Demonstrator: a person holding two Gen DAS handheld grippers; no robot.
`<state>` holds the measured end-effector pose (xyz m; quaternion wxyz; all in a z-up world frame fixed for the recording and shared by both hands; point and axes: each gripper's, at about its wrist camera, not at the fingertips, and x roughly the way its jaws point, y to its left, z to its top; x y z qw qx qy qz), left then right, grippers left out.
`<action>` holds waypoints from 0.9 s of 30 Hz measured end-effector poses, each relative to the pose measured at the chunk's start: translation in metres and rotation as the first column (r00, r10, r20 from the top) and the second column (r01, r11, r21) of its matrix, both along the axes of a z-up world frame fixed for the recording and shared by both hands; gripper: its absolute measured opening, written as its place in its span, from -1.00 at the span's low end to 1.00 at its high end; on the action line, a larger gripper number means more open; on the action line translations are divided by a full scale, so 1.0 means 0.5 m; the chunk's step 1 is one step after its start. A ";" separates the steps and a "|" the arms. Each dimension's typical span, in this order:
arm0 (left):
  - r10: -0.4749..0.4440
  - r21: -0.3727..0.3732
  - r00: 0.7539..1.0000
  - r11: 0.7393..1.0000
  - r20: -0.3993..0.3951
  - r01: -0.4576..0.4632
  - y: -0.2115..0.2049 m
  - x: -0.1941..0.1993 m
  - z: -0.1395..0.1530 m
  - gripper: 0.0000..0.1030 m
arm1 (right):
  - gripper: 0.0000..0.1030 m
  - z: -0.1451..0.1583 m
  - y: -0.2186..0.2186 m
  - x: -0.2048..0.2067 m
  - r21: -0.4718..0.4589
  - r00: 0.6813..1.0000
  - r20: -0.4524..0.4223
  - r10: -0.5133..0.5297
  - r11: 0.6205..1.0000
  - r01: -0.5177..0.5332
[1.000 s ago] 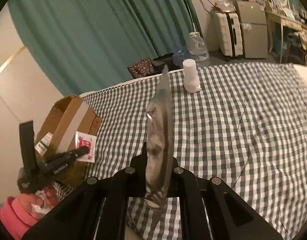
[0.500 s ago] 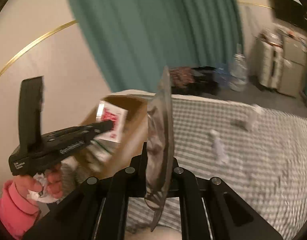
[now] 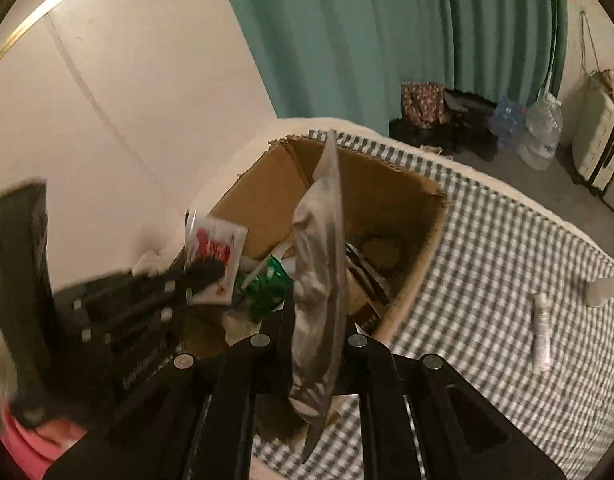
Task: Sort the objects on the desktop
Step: 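Carry both to the cardboard box, release the sachet while the right drops the blister pack, then move both tools back over the last two items on the bed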
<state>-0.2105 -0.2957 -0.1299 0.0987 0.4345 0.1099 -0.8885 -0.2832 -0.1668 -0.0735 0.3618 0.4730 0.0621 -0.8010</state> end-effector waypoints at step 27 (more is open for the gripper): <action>-0.136 -0.115 0.989 0.985 -0.062 0.129 0.309 0.101 0.222 1.00 | 0.86 0.317 0.567 0.178 -0.183 0.856 -0.262 -0.446 0.894 0.409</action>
